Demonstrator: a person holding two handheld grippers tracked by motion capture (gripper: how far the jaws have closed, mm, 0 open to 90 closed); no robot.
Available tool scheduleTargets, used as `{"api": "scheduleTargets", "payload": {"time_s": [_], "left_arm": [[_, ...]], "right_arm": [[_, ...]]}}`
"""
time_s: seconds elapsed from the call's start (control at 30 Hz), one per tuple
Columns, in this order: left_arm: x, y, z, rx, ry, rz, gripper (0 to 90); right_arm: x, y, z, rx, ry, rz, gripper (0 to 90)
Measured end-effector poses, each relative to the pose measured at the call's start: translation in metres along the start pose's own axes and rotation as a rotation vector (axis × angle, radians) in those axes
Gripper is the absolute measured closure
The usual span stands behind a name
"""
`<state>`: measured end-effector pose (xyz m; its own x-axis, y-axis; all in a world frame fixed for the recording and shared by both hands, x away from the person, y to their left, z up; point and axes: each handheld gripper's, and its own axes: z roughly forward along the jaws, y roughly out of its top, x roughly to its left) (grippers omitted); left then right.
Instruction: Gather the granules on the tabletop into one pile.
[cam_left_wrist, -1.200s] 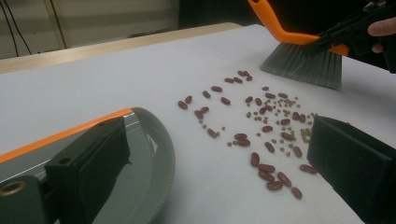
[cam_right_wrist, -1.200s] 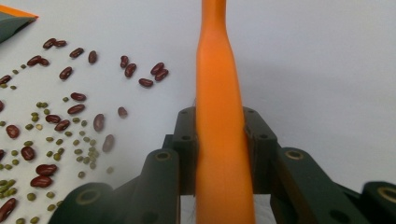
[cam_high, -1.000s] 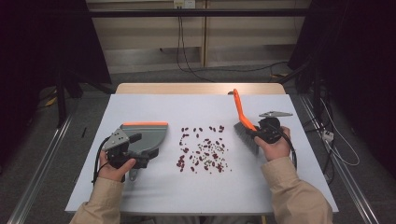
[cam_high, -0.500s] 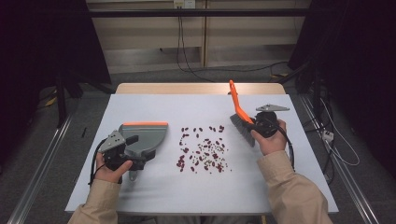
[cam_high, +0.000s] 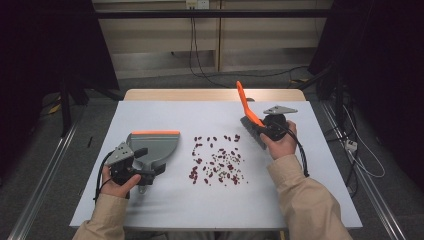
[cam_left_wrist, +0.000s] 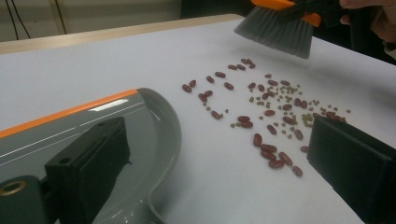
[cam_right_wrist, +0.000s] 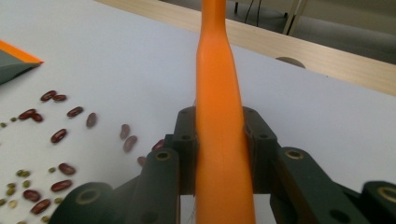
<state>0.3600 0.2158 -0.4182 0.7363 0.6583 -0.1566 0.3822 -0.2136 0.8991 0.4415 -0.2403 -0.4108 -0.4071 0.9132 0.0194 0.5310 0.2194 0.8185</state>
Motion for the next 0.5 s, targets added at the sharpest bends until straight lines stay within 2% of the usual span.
{"api": "scheduleTargets", "payload": {"time_s": [0.17,0.37,0.5], "left_arm": [[0.001,0.000,-0.001,-0.003,-0.001,-0.002,5.3],[0.003,-0.001,-0.001,0.003,0.001,-0.003,5.3],[0.004,-0.003,-0.002,0.004,0.003,-0.013,5.3]], "right_arm": [[-0.001,0.004,0.017,-0.004,-0.010,-0.060,71.2],[-0.001,0.005,0.036,-0.009,0.006,-0.077,71.3],[0.003,0.008,0.045,-0.017,0.011,-0.129,71.2]]}}
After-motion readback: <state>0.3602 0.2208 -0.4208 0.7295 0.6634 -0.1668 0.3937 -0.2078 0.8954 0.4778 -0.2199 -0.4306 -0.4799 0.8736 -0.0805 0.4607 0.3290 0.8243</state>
